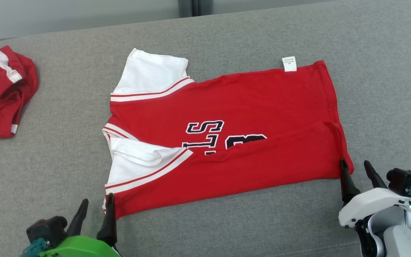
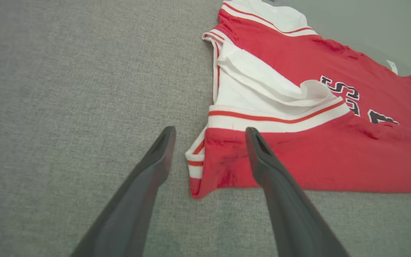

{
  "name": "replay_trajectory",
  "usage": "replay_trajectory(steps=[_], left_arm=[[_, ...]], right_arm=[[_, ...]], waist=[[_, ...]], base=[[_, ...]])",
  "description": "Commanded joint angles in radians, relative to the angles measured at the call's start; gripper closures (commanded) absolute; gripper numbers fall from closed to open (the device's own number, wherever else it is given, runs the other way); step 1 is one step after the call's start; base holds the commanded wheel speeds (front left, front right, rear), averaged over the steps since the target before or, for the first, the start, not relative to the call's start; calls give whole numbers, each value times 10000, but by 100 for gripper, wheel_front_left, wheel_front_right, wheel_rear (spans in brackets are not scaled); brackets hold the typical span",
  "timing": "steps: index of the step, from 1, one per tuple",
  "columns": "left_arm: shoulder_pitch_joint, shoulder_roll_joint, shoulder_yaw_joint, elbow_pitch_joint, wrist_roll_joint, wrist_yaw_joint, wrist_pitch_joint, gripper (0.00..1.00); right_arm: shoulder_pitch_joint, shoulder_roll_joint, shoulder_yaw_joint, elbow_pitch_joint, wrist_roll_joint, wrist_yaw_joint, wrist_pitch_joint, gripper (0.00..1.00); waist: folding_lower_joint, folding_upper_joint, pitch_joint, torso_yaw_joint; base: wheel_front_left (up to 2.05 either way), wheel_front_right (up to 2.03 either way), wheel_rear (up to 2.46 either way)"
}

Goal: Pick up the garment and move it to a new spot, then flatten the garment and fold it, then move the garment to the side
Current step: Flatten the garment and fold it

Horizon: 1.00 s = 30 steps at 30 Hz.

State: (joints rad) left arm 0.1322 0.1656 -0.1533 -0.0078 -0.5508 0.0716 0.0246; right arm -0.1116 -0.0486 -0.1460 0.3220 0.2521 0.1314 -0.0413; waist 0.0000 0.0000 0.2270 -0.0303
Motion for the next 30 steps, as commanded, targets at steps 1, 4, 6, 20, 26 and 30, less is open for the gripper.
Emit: replay_trajectory(steps=[1, 4, 6, 20, 26, 30], left_arm=[[-406, 227, 69, -127, 157, 16, 38, 0], [-1072, 700, 22, -380, 477, -111, 355, 0], [-1776, 1035, -104, -555, 618, -277, 753, 0], [-8636, 3148, -647, 976, 680, -1676, 5013, 0], [-10185, 4165, -449, 1751, -324, -1902, 6957, 0], [-10405, 4411, -220, 1912, -592, -1901, 7104, 0]], right_arm=[[20, -34, -28, -163, -69, -14, -47, 0], [-162, -36, -94, -514, -225, -14, -8, 0], [-369, -33, -110, -826, -381, -14, 42, 0], [-2935, -33, 1300, -1926, -563, -14, 270, 0], [-4247, -17, 1883, -1657, -507, -14, -190, 0], [-4629, -19, 2032, -1458, -525, -14, -415, 0]], waist=[[0, 0, 17, -26], [0, 0, 120, -91], [0, 0, 264, -164], [0, 0, 2920, -1433], [0, 0, 4248, -2299], [0, 0, 4585, -2559]], base=[[0, 0, 0], [0, 0, 0], [0, 0, 0], [0, 0, 0], [0, 0, 0], [0, 0, 0]])
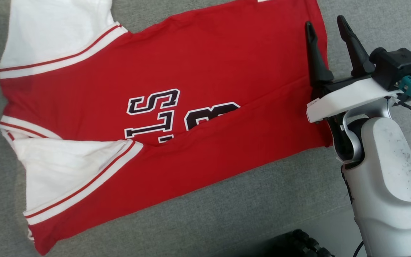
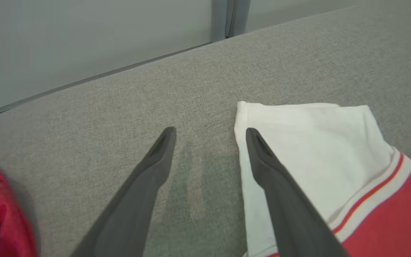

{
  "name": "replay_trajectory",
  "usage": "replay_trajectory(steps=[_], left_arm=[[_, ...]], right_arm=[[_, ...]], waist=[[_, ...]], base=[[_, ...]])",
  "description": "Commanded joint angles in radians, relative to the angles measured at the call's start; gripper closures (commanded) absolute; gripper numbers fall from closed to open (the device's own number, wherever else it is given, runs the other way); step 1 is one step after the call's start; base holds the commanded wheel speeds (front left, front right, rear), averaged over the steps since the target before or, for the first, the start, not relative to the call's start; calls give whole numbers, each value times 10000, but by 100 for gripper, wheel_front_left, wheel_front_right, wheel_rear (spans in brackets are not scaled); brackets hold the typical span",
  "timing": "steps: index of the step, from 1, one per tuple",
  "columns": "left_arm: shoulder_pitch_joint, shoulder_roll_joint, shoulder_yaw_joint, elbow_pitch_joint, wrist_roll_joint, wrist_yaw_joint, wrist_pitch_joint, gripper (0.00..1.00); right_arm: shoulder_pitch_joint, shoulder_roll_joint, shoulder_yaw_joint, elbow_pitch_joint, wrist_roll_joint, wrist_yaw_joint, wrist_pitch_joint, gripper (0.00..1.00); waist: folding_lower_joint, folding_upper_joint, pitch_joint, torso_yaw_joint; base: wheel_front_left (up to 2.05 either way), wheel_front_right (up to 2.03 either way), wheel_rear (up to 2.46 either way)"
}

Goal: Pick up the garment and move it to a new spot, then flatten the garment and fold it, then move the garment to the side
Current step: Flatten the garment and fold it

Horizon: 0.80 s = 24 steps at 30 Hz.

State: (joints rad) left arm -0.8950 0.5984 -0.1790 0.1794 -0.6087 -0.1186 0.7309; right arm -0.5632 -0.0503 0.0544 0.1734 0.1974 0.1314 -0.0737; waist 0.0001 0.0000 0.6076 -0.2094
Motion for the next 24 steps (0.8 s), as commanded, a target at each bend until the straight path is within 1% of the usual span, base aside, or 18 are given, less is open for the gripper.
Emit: replay_trajectory(steps=[1, 4, 8, 12, 13, 14, 15, 16, 20, 24], left_arm=[[-221, 124, 96, 99, -126, 13, 87, 0], [-307, 191, 120, 129, -245, 7, 187, 0], [-362, 283, 52, 174, -145, 47, 257, 0], [-290, 231, -131, 281, -131, 78, 505, 0], [-270, 209, -182, 288, -147, 73, 566, 45], [-278, 181, -215, 280, -152, 78, 597, 58], [-308, 140, -262, 247, -143, 73, 585, 86], [-330, 107, -297, 207, -139, 61, 543, 100], [-484, 36, -433, 70, -59, 7, 215, 100], [-664, -212, -678, -44, 21, -31, -306, 100]], right_arm=[[-241, -3, 76, 124, 38, -14, -172, 0], [-349, -3, 132, 278, 77, -14, -282, 0], [-466, -3, 207, 448, 144, -14, -383, 0], [-659, -5, 299, 606, 46, -14, -391, 0], [-730, -3, 327, 622, -6, -14, -390, 0], [-780, -3, 347, 643, -60, -14, -381, 0], [-859, -5, 369, 660, -133, -14, -348, 0], [-928, -6, 380, 672, -216, -14, -305, 0], [-1447, -8, 442, 743, -704, -14, -14, 0], [-2101, -145, 517, 1058, -1224, -14, 578, 0]], waist=[[-1, 0, 863, -861], [-1, 0, 933, -965], [-1, 0, 987, -1057], [-1, 0, 982, -1078], [-1, 0, 969, -1067], [-1, 0, 951, -1052], [-1, 0, 919, -1022], [-1, 0, 888, -989], [-1, 0, 695, -761], [-1, 0, 443, -358]], base=[[0, 0, 0], [0, 0, 0], [0, 0, 0], [0, 0, 0], [0, 0, 0], [0, 0, 0], [0, 0, 0], [0, 0, 0], [0, 0, 0], [0, 0, 0]])
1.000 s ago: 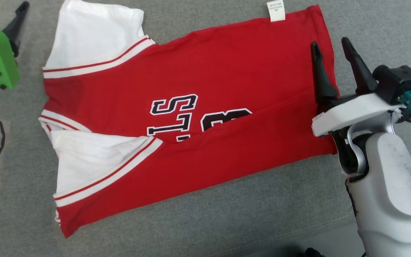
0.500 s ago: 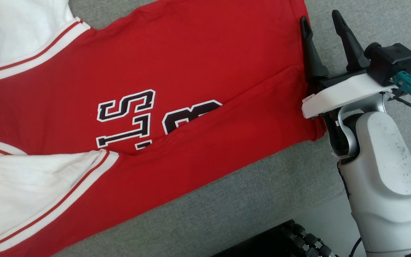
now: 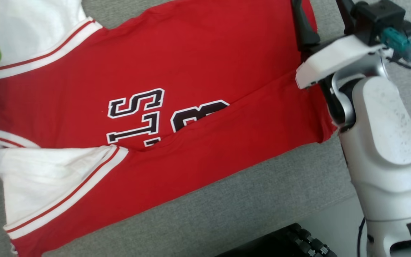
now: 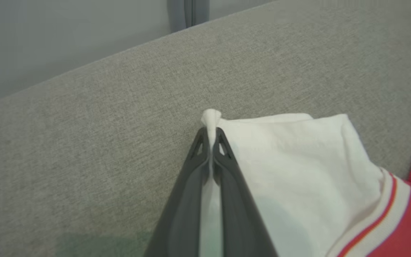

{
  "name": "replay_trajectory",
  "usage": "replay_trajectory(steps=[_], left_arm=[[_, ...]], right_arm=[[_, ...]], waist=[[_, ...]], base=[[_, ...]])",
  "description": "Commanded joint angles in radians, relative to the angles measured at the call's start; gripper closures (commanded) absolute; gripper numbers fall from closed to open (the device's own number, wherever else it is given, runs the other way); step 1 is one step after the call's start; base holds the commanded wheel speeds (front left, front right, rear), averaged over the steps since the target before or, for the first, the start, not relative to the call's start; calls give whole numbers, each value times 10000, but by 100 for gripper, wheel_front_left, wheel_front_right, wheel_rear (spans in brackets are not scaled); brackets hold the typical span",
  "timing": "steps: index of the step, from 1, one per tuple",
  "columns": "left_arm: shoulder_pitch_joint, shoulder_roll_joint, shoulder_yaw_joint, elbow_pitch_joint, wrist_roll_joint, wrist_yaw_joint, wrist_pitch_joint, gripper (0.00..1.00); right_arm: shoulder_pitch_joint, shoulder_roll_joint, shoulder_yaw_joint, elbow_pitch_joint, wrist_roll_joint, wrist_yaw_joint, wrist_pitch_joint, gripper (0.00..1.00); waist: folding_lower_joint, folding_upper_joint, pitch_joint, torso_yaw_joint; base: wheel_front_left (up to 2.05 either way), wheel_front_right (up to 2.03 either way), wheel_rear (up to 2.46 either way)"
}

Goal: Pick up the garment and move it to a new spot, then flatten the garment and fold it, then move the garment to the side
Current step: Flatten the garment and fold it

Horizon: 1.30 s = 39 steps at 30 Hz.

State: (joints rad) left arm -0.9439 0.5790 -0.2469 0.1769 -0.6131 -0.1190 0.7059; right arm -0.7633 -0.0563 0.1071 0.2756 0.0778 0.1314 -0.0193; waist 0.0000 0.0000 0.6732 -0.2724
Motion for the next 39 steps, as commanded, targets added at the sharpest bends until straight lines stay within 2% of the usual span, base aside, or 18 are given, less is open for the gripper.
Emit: replay_trajectory(steps=[1, 10, 17, 18, 19, 21, 22, 23, 33, 39], left_arm=[[-209, -120, -42, -12, 95, -32, -215, 100], [-199, -857, -668, -320, -122, -93, -1297, 100], [104, -995, -1053, -498, -362, -104, -1766, 100], [119, -999, -1080, -495, -364, -104, -1823, 100], [140, -991, -1109, -495, -383, -107, -1890, 100], [177, -989, -1135, -465, -429, -110, -2004, 100], [206, -978, -1153, -429, -462, -111, -2061, 100], [226, -968, -1164, -396, -469, -110, -2103, 100], [728, -914, -1210, -321, -576, -116, -2780, 100], [2094, -733, -1272, -1247, -866, -114, -3332, 100]], right_arm=[[-292, -170, 25, 176, -26, -14, 248, 0], [-1534, -1241, 254, 1885, 500, -14, 2142, 0], [-1804, -1949, 622, 2813, 966, -14, 3558, 0], [-1802, -1991, 654, 2872, 1044, -14, 3659, 20], [-1807, -2035, 698, 2934, 1170, -14, 3766, 51], [-1850, -2144, 723, 3027, 1326, -14, 3829, 69], [-1884, -2197, 711, 3091, 1351, -14, 3826, 95], [-1909, -2216, 685, 3143, 1365, -14, 3804, 100], [-1645, -2027, 585, 3114, 1230, -14, 2271, 100], [-541, -2207, 803, 2687, 1488, -14, 1230, 100]], waist=[[0, 0, -285, 405], [0, 0, -668, 1498], [0, 0, -841, 1965], [0, 0, -863, 1998], [0, 0, -880, 2028], [0, 0, -915, 2072], [0, 0, -938, 2088], [0, 0, -959, 2097], [0, 0, -1725, 2083], [0, 0, -2622, 2110]], base=[[0, 0, 0], [0, 0, 0], [0, 0, 0], [0, 0, 0], [0, 0, 0], [0, 0, 0], [0, 0, 0], [0, 0, 0], [0, 0, 0], [0, 0, 0]])
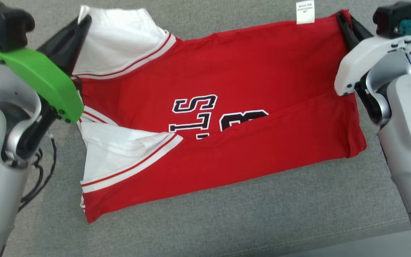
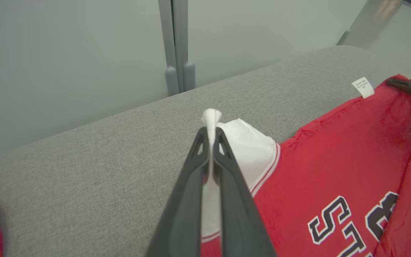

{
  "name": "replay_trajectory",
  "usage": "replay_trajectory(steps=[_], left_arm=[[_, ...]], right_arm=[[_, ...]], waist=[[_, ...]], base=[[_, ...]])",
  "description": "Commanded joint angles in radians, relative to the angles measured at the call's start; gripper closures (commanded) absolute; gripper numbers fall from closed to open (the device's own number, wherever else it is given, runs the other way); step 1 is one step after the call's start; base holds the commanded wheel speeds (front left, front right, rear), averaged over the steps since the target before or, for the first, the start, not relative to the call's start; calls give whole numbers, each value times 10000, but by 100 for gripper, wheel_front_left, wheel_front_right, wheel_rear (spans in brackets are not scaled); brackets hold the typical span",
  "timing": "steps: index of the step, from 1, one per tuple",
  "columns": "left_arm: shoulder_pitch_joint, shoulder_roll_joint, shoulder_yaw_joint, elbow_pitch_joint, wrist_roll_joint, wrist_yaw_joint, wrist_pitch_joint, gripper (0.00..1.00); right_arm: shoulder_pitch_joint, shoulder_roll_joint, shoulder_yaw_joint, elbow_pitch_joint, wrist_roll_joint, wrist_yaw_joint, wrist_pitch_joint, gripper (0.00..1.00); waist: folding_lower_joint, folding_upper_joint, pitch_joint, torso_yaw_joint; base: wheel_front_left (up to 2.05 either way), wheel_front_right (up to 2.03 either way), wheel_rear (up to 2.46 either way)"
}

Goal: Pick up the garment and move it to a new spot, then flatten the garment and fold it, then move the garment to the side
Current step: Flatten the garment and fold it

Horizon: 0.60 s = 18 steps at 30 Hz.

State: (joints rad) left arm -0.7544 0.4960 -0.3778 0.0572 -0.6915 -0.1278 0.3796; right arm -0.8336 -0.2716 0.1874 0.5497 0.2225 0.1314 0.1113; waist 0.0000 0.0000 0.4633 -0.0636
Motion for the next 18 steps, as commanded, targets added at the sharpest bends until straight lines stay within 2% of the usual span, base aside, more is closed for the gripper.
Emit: replay_trajectory(steps=[1, 9, 13, 18], left_arm=[[556, 115, 73, -298, -173, 18, -169, 100], [3476, 118, 267, -1722, -608, 596, -986, 100], [4747, 23, 378, -2013, -802, 877, -1448, 100], [5829, -226, 205, -1983, -815, 1003, -1928, 100]], right_arm=[[450, -91, 24, -172, 85, -14, -235, 100], [2794, -223, -674, -1229, 427, -15, -782, 100], [3807, -62, -1172, -1818, 362, -15, -727, 100], [4775, 257, -1652, -2455, 248, -15, -562, 100]], waist=[[0, 0, -691, 37], [0, 0, -1808, 374], [0, 0, -2168, 513], [0, 0, -2372, 665]], base=[[0, 0, 0], [0, 0, 0], [0, 0, 0], [0, 0, 0]])
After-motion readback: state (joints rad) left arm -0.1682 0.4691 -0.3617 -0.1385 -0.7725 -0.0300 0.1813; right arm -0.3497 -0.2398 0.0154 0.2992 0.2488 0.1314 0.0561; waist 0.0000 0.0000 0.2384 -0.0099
